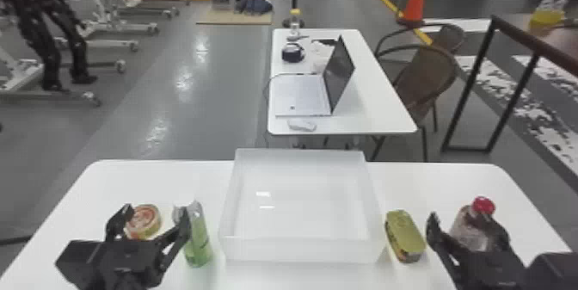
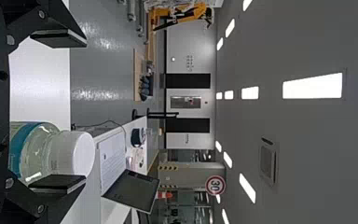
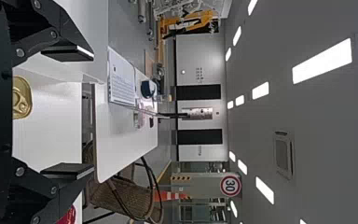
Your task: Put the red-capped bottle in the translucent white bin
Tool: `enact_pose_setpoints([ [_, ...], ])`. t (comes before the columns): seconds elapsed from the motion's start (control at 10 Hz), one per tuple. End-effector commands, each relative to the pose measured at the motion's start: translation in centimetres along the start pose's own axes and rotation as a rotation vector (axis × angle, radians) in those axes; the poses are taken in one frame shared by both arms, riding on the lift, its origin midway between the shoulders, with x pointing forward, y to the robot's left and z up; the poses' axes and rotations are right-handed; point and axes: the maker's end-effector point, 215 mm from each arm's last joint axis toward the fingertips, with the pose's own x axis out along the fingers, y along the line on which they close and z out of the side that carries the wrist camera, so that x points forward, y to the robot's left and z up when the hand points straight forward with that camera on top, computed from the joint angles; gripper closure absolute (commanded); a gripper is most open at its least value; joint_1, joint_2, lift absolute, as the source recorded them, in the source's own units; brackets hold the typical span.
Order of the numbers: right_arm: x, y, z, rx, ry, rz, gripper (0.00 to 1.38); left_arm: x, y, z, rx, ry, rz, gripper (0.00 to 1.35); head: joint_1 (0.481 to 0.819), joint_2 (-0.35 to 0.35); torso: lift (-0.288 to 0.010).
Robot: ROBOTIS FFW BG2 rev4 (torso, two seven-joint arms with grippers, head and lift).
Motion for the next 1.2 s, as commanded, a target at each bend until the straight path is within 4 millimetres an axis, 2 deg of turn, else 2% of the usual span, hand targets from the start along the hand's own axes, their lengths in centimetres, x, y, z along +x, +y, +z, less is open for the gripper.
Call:
enact_pose_setpoints([
  [0.0,-0.1,0.0,0.1,-0.001,-0.002,0.001,0.42,-0.1,-0.1,0.0,-0.002,0.001,0.001,0.26,0.549,0.000,-0.100],
  [0.8,-0.6,-0.1,0.7,-0.013,-0.022,0.002,0.42,-0.1,0.0,-0.1,-0.004,0.002,0.001,0.26,0.549,0.000,-0.100],
  [1.0,-1.6,-1.2,-0.3,0.015,-0.011,-0.002,0.42,-0.1,0.1,-0.1,-0.005,0.003,0.003,0.26,0.549,0.000,-0.100],
  [1.1,-2.2,-2.6,-1.1,0.022,0.001,-0.017,0.42,-0.1,0.1,-0.3,-0.007,0.006,0.003,0.26,0.549,0.000,-0.100],
])
